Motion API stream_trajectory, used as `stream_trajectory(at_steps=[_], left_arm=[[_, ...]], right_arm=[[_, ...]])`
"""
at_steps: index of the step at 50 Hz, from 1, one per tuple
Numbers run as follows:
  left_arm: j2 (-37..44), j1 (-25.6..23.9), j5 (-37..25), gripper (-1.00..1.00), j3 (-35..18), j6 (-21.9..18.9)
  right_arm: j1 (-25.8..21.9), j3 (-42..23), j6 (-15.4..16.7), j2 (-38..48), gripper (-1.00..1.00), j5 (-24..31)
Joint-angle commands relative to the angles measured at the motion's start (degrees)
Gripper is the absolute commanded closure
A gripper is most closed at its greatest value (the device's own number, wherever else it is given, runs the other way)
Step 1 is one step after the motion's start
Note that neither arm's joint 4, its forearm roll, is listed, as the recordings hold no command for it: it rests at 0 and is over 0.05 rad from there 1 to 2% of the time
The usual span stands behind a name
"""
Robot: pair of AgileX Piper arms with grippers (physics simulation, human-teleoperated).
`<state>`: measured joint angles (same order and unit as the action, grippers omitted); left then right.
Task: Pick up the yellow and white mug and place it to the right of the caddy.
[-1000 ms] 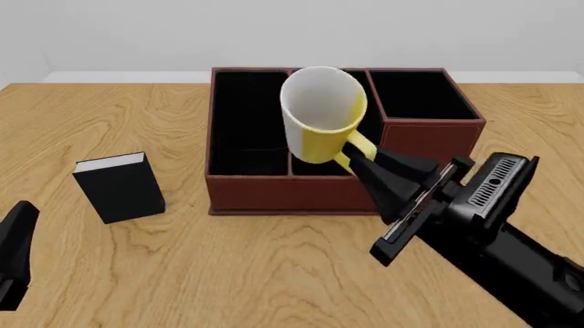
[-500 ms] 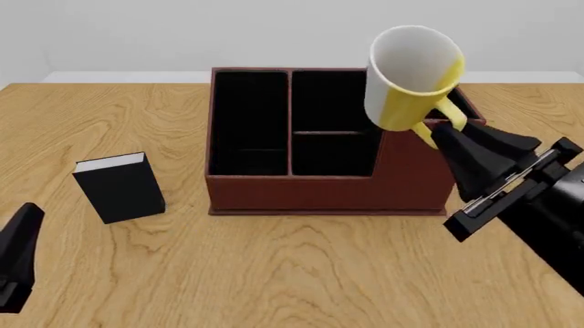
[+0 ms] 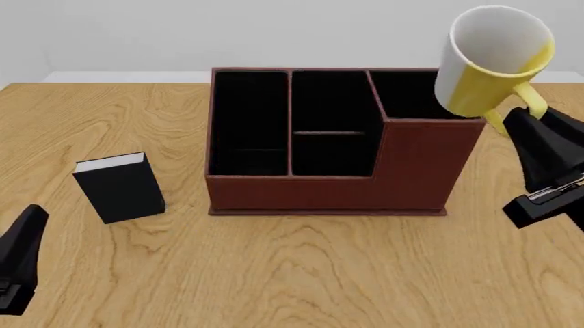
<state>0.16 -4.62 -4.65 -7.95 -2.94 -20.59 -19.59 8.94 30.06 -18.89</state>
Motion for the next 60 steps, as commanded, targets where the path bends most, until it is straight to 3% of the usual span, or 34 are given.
stream_trajectory(at_steps=[1,22,47,60], left_arm=[[0.02,-0.21,0.33,-1.00,0.66,-0.06],[0.01,-0.18,0.34,-1.00,0.77,-0.34],[-0.05,-0.50,-0.09,-1.00,0.40,-0.61],[-0.07,-0.45,0.06,-1.00,0.60,-0.67]], right_arm=[[5.29,-0.35,-1.30,-1.97,1.00,1.40],[13.85,-0.59,-2.59,-4.16,1.00,3.08],[22.24,1.19,-5.03,1.09,1.00,-2.80],[24.41,1.80,-5.49,6.11,1.00,-7.37]])
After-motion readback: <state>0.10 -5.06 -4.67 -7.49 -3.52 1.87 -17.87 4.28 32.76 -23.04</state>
